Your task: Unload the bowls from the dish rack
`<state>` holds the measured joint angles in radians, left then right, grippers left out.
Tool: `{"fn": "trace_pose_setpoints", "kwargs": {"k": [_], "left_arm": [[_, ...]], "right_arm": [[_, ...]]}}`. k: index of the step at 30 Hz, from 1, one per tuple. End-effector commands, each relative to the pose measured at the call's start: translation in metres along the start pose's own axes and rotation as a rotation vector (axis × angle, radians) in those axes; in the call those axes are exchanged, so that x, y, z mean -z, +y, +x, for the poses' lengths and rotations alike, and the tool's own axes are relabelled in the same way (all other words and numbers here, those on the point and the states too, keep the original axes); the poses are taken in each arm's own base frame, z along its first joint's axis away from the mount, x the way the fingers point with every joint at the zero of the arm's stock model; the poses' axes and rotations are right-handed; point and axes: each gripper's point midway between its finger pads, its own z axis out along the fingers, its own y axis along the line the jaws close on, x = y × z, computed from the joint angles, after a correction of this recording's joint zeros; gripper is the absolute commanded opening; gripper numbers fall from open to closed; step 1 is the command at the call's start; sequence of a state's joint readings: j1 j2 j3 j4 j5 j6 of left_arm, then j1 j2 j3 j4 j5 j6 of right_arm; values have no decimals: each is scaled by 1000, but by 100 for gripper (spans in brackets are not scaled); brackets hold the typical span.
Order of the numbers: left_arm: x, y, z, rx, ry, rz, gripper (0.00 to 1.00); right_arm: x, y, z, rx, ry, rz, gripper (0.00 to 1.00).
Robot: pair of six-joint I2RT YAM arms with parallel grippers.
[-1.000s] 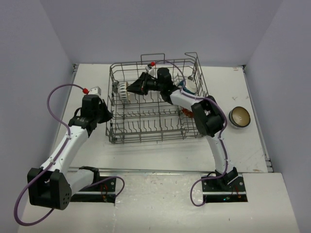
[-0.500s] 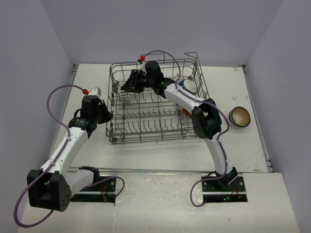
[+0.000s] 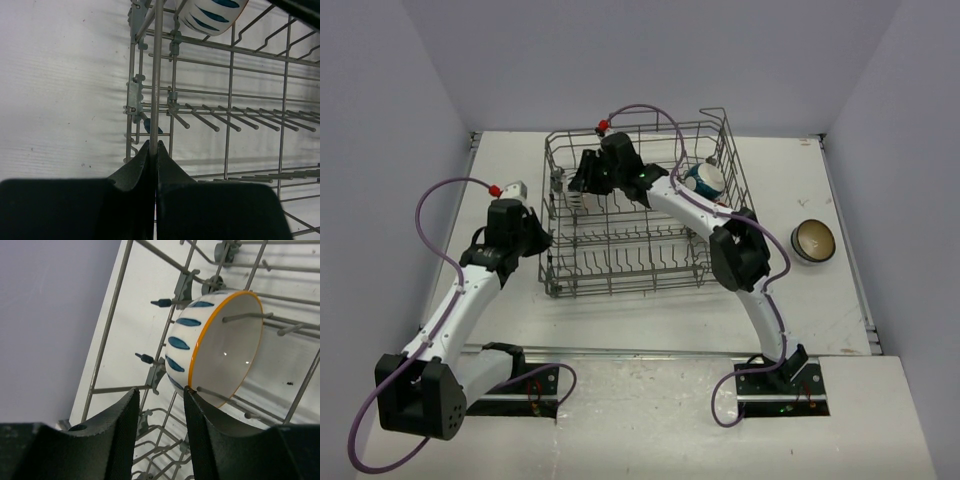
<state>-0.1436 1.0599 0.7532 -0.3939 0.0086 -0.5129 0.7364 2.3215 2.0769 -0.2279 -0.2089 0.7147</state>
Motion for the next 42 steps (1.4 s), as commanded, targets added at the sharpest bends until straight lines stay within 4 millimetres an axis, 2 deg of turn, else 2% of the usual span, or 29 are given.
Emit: {"fn": "trace_pose_setpoints", "kwargs": {"k": [1,3,5,8,9,10,23,30,33,37,39,40,41,42], "left_arm": [[2,10,12,35,27,-35,0],[1,10,13,35,31,-37,0],[0,10,12,38,32,-38,0],[-1,6,14,43,42,-16,0],[-2,6,14,45,43,-14,0],[-2,5,14,46,43,-12,0],[2,6,14,37,38,-13,0],[1,6,16,41,40,-11,0],[2,5,14,43,34,-9,0],[1,4,13,42,34,-6,0],[1,4,13,41,33,-7,0],[2,4,13,43,33,-7,0],[2,4,13,43,32,-5,0],[2,4,13,43,32,-5,0]], "right_arm": [[19,13,-37,51,-108,16,43],[32,19,-44,55,-129,18,45],[36,20,-47,58,-132,26,47],[27,14,-48,71,-117,36,53],[26,20,-56,74,-128,19,54],[17,10,-49,68,-108,29,54],[-12,-13,-41,16,-82,2,56],[-33,-16,-27,-27,-41,-60,54],[-40,-10,-21,-64,-18,-108,52],[-50,-4,-16,-130,-3,-183,47],[-52,-1,-13,-171,7,-199,37],[-49,5,-19,-179,-11,-221,30],[-51,1,-13,-200,-2,-219,15],[-50,2,-14,-225,-1,-219,9]]}}
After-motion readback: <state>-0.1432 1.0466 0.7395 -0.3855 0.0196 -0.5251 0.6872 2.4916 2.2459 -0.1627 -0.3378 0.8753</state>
